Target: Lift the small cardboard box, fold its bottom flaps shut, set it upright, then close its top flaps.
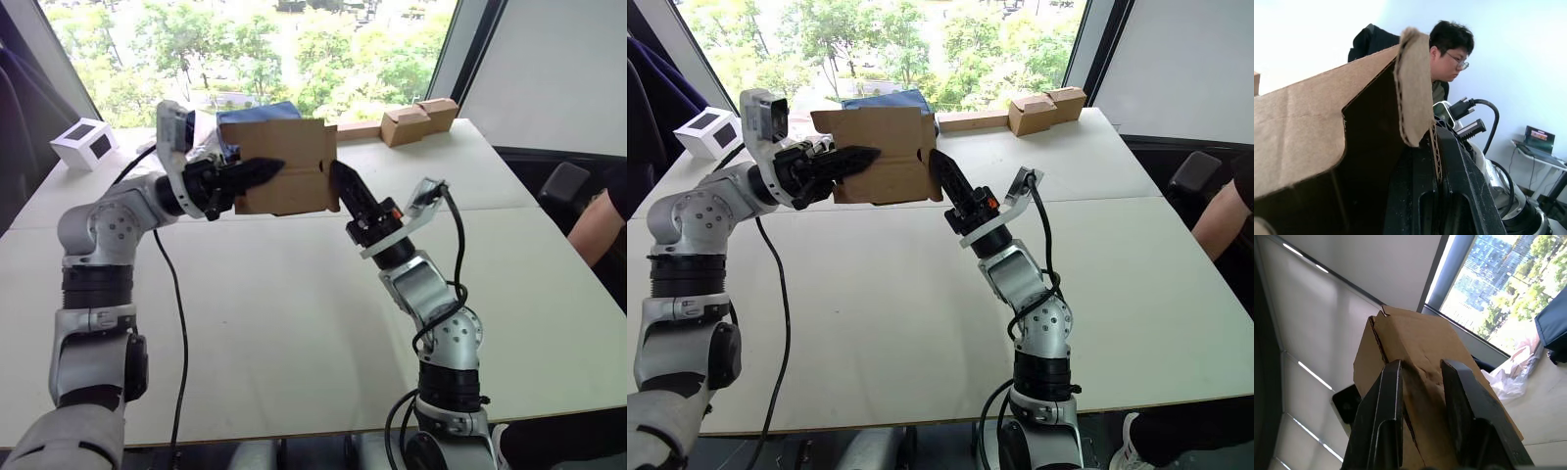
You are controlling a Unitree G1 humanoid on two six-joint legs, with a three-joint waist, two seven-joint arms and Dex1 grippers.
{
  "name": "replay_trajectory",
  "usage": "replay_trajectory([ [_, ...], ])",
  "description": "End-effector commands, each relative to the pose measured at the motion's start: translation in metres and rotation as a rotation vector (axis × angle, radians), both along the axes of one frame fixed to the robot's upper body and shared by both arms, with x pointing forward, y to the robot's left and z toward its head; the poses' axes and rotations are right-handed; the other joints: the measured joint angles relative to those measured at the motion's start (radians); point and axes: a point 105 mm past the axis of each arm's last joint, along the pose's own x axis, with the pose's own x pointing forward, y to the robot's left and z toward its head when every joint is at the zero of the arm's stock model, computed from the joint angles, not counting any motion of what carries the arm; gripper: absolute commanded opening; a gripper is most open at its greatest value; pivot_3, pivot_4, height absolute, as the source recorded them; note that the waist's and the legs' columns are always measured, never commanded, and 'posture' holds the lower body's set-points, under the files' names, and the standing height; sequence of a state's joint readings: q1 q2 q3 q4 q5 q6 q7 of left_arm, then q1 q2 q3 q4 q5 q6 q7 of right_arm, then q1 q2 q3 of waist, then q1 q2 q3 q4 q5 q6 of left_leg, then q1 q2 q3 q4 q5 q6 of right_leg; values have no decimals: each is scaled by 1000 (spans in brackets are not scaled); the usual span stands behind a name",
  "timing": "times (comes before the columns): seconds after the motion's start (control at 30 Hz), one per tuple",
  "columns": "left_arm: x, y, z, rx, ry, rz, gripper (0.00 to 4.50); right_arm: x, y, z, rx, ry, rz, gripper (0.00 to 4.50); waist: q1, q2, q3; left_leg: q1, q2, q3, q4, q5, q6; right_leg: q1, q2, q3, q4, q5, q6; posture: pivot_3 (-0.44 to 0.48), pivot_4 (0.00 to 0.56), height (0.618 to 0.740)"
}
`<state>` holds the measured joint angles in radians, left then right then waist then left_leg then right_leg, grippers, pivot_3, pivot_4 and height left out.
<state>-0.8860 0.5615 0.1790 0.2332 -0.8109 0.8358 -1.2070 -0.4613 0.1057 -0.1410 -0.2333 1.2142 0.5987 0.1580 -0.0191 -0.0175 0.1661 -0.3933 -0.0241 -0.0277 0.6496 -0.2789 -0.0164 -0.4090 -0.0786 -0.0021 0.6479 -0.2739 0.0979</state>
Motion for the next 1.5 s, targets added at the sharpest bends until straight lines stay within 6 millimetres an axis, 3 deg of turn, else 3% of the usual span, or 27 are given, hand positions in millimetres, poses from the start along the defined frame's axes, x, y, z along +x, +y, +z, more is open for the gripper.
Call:
replay_trajectory([
  [0.03, -5, -3, 3, 28, -43, -19, 0, -8, 9, 9, -28, -50, 15, 1206, 0, 0, 0, 0, 0, 0, 0, 0, 0, 0, 0, 0, 0, 0, 0, 0, 150, 737],
  [0.5, -6, 1, -6, 92, -38, -11, 0, -2, 7, 6, -38, -43, -18, 1206, 0, 0, 0, 0, 0, 0, 0, 0, 0, 0, 0, 0, 0, 0, 0, 0, 150, 737],
  [1.07, 5, -5, 1, 13, -41, 13, 0, -26, 24, 10, 16, -68, 140, 1206, 0, 0, 0, 0, 0, 0, 0, 0, 0, 0, 0, 0, 0, 0, 0, 0, 150, 737],
  [1.47, -1, 8, 19, -44, -39, 12, 0, -24, -31, 16, -36, -123, 23, 1206, 2, 0, 0, 0, 0, 0, 0, 0, 0, 0, 0, 0, 0, 0, 0, 0, 150, 737],
  [1.5, -2, 8, 19, -44, -36, 9, 0, -24, -34, 17, -44, -125, 13, 947, 1, 0, 0, 0, 0, 0, 0, 0, 0, 0, 0, 0, 0, 0, 0, 0, 150, 737],
])
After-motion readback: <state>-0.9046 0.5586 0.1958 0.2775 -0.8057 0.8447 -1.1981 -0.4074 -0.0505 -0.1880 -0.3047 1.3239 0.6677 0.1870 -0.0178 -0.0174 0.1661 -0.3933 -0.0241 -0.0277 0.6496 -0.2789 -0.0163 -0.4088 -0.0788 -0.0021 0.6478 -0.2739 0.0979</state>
